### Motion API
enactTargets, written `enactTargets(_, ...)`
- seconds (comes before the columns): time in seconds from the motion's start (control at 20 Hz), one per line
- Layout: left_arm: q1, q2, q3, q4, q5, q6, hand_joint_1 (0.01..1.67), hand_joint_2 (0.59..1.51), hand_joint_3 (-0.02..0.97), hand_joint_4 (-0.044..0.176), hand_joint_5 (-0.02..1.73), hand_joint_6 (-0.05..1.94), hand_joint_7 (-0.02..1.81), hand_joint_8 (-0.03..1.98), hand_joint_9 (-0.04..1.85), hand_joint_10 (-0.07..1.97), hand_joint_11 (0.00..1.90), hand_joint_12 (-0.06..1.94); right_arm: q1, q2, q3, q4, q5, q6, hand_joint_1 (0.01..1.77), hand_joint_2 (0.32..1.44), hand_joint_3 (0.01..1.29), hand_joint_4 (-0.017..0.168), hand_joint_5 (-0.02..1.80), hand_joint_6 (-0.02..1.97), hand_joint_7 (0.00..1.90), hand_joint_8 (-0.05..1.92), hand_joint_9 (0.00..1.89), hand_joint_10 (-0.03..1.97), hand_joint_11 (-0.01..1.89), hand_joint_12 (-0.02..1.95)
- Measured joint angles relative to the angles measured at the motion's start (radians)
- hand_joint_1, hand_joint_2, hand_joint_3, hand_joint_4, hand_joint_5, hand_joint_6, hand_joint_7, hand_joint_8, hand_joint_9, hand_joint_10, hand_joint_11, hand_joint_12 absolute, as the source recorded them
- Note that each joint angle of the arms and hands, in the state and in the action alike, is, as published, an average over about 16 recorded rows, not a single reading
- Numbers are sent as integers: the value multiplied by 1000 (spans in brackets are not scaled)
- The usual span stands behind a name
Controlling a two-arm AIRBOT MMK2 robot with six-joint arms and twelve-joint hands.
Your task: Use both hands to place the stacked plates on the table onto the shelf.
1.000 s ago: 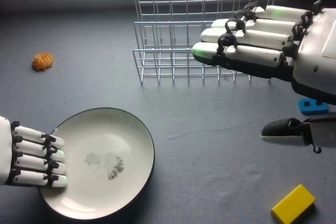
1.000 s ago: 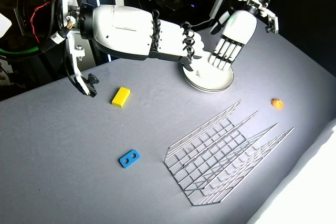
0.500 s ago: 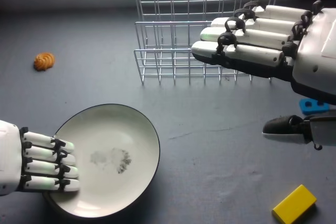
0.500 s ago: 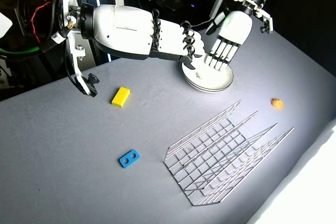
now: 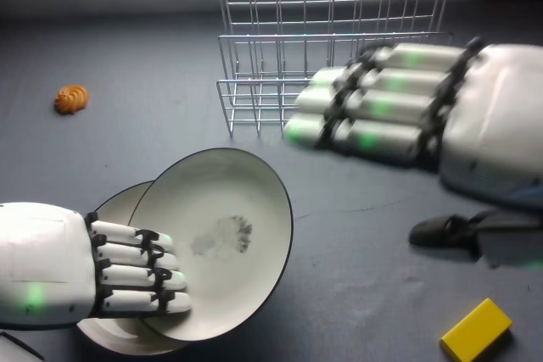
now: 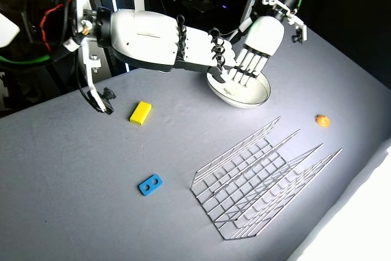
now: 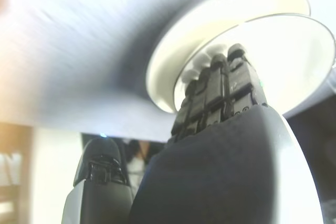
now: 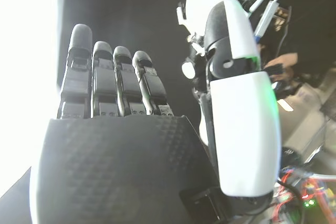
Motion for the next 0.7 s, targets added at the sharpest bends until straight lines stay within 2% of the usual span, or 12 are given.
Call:
enactTargets(0.3, -5, -11, -38, -60, 40, 0, 23, 1167, 15, -8, -3, -21, -14, -4, 19, 7, 18, -11, -6, -115, 28, 25, -33, -179, 961, 1104, 14, 0, 78, 17, 29, 10, 37, 4, 13, 550)
enactTargets(0.55, -11, -14, -54, -87, 62, 0, 24, 1165, 15, -8, -4, -21, -14, -3, 19, 7, 19, -9, -11, -222, 74, 51, -47, -312, 1031, 1096, 14, 1, 92, 18, 30, 11, 31, 4, 13, 509)
enactTargets(0.7, -13, -17, -58, -96, 69, 0, 24, 1164, 15, -7, -4, -21, -14, -3, 18, 7, 20, -9, -15, -279, 110, 67, -45, -371, 1109, 1078, 14, 1, 105, 18, 39, 10, 44, 4, 13, 552)
